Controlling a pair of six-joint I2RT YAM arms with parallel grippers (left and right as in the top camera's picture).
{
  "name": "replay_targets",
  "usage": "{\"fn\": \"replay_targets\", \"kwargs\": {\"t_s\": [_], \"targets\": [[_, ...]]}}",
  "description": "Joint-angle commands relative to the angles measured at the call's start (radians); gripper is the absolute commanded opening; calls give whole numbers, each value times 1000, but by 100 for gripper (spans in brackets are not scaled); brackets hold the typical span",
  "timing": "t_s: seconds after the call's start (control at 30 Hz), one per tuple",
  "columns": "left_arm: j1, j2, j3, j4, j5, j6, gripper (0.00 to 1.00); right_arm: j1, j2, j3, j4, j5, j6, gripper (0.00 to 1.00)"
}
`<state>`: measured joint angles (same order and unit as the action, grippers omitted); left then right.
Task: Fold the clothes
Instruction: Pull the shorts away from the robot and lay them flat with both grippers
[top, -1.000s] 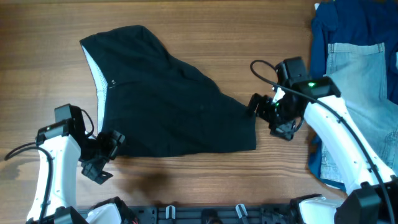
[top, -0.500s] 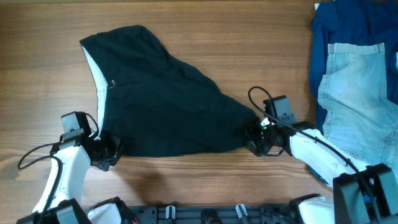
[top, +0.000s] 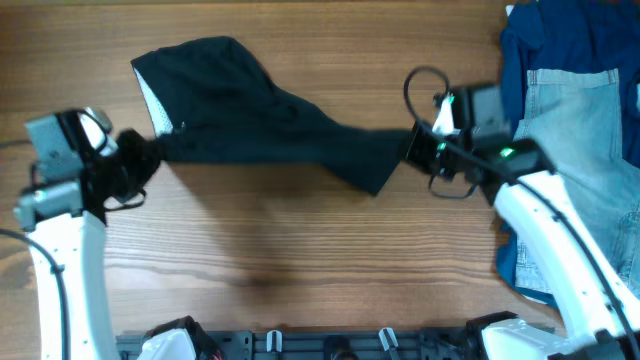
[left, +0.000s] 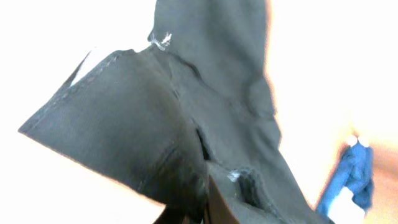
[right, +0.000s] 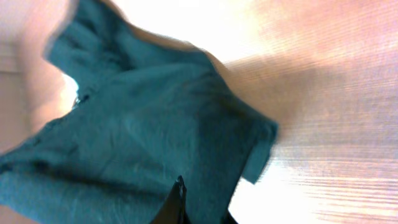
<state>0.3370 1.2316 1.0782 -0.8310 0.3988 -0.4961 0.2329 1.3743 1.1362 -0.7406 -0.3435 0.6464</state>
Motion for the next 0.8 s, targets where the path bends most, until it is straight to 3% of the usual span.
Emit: {"fn": "replay_targets", "kwargs": {"t_s": [0.0,0.2,0.3,0.43,0.57,0.67,0.77], "targets": [[-18,-29,280,-107,-6,116,4,-8,-26,276,-125,147,-174,4],[-78,-60,654,-160,-6,123,4,-8,-51,779,-337,365,-240,4],[-78,-100,718,-127,-6,122,4,-8,-79,926,-344,431,-285,4],[-78,-67,717,-63,-5,122,4,-8,-42,955,-333,517,-308,4],[-146,131,717,2,-6,124,4,-30,145,955,-299,533,-305,4],[-188,300,717,134,-6,126,4,-81,321,955,-174,469,-306,4],[-207,487,717,418,-6,51,4,-138,454,955,88,394,-306,4]]}}
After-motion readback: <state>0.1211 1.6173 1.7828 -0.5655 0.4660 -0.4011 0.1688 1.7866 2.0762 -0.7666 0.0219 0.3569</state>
